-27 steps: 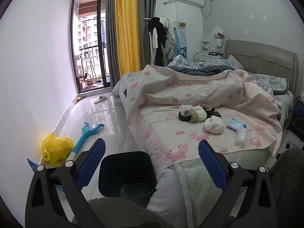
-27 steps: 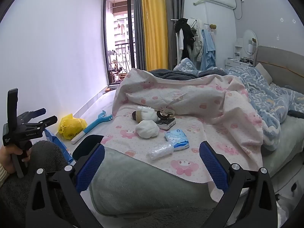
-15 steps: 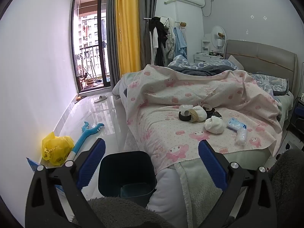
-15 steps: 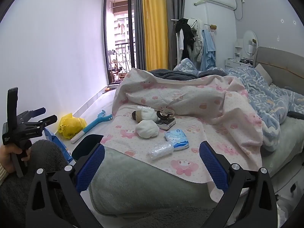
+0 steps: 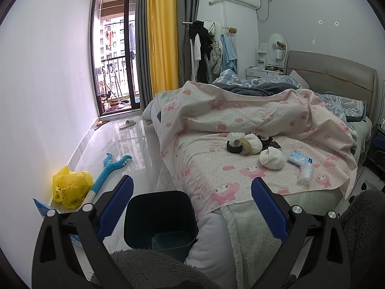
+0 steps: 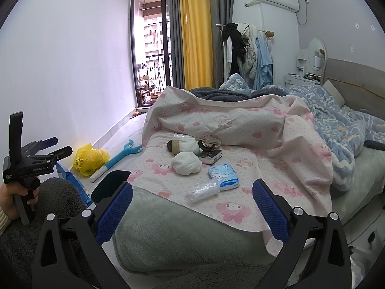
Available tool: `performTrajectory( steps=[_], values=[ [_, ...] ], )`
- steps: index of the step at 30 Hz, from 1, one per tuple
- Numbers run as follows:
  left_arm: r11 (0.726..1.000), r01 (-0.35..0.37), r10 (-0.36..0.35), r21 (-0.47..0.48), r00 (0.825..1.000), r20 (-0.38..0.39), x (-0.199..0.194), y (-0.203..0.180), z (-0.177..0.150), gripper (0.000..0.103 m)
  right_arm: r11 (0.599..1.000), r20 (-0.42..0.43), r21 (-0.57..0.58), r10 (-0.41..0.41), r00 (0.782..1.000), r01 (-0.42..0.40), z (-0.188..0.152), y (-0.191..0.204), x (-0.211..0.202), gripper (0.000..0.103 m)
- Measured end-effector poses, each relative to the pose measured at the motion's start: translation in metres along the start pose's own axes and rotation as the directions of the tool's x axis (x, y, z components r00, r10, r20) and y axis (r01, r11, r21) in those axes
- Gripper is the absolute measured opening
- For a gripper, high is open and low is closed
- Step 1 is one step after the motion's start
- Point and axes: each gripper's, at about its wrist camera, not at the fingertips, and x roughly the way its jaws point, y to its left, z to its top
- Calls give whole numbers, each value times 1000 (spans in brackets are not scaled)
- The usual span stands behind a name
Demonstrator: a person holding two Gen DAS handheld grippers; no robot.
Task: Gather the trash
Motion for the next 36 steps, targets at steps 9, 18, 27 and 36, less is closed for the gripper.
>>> performTrajectory(
  steps=[9, 18, 27, 36],
  values=[
    [1000, 1, -1, -4, 1000, 0, 0, 2, -1, 100, 1000, 0, 0, 0, 1000, 0, 0, 0, 0, 100],
    [1000, 2, -2, -6, 1000, -2, 1, 3, -4, 100, 1000, 0, 1, 0, 1000, 0, 0, 0, 0, 100],
    [1000, 3, -3, -8, 1000, -4, 1, 3, -4, 100, 1000, -1, 1, 0, 1000, 0, 0, 0, 0, 100],
    [1000, 3, -3, -8, 1000, -5, 1, 3, -4, 100, 1000, -1, 1, 0, 1000, 0, 0, 0, 0, 100]
  ],
)
